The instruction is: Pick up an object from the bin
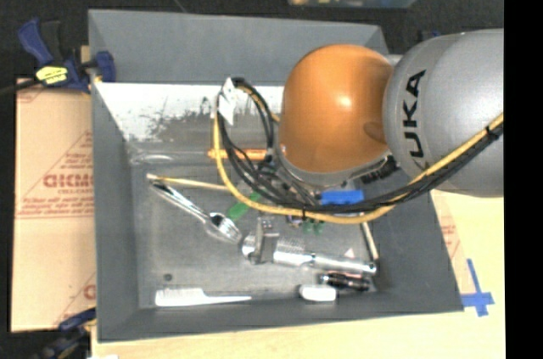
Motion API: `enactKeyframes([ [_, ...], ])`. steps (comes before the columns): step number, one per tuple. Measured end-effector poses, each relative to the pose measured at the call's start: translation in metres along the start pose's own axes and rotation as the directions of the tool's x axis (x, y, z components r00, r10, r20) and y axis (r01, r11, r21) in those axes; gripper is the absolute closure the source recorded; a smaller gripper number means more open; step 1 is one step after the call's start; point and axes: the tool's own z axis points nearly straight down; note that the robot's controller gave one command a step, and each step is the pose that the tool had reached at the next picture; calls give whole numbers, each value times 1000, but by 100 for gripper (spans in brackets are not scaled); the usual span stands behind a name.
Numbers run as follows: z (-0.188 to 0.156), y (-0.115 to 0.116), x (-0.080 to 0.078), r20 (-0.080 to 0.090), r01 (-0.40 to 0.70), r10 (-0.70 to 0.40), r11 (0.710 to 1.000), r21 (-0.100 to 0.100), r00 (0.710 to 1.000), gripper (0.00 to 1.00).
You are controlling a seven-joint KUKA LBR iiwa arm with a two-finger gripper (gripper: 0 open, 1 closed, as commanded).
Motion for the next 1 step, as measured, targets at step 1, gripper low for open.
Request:
enactKeyframes([
  [1, -3, -1, -2, 7, -4, 4, 1000, -1, 1000, 0],
])
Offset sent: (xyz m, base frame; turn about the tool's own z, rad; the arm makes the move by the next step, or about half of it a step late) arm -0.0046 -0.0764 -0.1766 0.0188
